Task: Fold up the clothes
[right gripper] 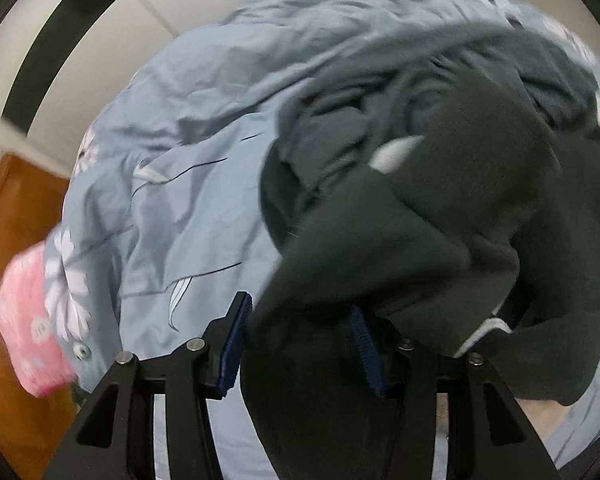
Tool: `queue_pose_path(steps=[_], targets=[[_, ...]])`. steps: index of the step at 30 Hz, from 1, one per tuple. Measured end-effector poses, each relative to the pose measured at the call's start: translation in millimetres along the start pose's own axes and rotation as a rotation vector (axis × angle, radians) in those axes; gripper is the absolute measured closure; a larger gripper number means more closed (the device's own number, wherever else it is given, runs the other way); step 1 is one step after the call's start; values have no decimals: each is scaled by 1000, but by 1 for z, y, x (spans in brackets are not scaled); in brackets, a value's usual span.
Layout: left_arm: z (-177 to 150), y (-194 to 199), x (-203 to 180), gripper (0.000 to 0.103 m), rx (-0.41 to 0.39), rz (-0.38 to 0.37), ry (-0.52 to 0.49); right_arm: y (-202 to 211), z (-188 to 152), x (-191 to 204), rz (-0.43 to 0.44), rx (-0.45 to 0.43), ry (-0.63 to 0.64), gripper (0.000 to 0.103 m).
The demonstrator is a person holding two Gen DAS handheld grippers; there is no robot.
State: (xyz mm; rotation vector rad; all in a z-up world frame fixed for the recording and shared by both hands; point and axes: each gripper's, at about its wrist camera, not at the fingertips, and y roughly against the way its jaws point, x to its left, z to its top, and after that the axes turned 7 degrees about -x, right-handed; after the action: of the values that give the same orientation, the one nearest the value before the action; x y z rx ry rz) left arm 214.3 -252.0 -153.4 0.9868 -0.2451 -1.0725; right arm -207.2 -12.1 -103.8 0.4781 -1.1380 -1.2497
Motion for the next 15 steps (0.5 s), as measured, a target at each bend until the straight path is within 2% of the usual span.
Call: queue_pose_path(steps=[2, 5, 9, 12, 15], targets=[[0, -1, 0, 35, 9, 2, 7, 7, -1, -9, 6, -1, 19, 98], [-1, 1, -2, 35, 14, -1, 10, 32, -5, -24, 98, -11, 82, 98], [0, 14, -9, 35, 6, -10, -7, 101, -7, -60, 208, -83, 170, 99], [2, 26, -16, 35, -6, -23, -10, 162, -5, -96, 249, -171, 214, 99], [4, 38, -24, 35, -15, -40, -16, 218, -2, -144, 231, -255, 240, 99]])
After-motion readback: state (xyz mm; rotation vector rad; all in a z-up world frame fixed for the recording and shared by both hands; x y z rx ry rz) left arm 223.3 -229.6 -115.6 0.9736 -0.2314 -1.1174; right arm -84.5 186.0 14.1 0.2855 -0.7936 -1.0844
